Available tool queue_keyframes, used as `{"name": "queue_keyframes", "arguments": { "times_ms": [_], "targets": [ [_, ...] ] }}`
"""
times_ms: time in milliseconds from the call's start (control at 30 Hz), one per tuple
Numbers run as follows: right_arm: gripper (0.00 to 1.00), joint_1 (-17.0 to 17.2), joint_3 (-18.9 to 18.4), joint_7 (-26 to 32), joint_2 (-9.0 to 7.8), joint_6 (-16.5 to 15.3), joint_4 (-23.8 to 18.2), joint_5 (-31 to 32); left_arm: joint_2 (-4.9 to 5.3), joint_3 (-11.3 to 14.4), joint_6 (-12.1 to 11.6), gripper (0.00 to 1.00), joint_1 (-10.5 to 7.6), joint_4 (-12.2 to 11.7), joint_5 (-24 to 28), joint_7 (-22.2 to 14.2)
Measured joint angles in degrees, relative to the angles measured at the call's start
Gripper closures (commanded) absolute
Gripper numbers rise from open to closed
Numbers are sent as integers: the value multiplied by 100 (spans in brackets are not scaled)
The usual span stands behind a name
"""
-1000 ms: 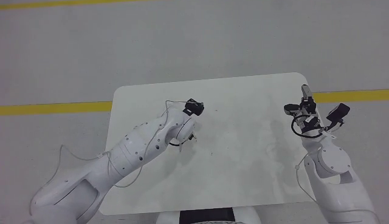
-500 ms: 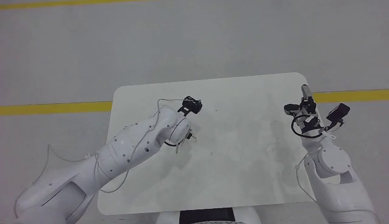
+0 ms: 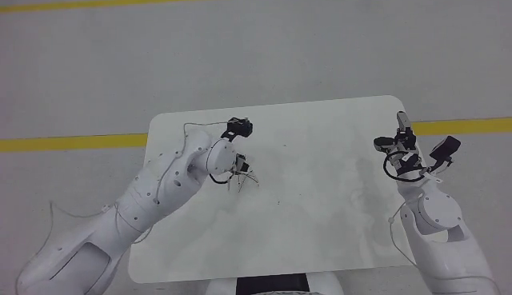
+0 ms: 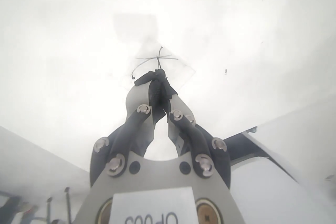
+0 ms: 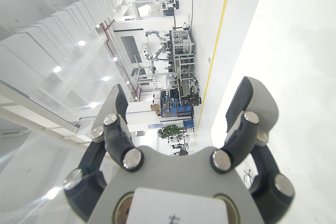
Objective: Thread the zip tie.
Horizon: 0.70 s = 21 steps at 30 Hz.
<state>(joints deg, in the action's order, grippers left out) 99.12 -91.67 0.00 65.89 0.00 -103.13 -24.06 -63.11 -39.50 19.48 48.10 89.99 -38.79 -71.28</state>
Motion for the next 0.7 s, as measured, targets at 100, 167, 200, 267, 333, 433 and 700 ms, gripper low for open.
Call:
{"name": "queue_keyframes", "arguments": {
  "times_ms": [100, 167, 200, 267, 333, 433, 700],
  "targets": [
    [0, 0, 0, 0, 0, 0, 0, 0, 16, -606, 0, 100, 305, -58, 304, 165],
    [0, 0, 0, 0, 0, 0, 0, 0, 8, -968, 0, 100, 512, -37, 526, 194],
    [0, 0, 0, 0, 0, 0, 0, 0, 3, -1099, 0, 100, 594, -21, 607, 190],
    [0, 0, 0, 0, 0, 0, 0, 0, -17, -1388, 0, 100, 771, -13, 846, 185],
    [0, 0, 0, 0, 0, 0, 0, 0, -51, -1675, 0, 100, 929, -31, 1291, 335],
    [0, 0, 0, 0, 0, 0, 0, 0, -67, -1846, 0, 100, 1001, -26, 1881, 488],
    [0, 0, 0, 0, 0, 0, 0, 0, -68, -1787, -34, 100, 1054, -64, 1589, 551]
  ]
}}
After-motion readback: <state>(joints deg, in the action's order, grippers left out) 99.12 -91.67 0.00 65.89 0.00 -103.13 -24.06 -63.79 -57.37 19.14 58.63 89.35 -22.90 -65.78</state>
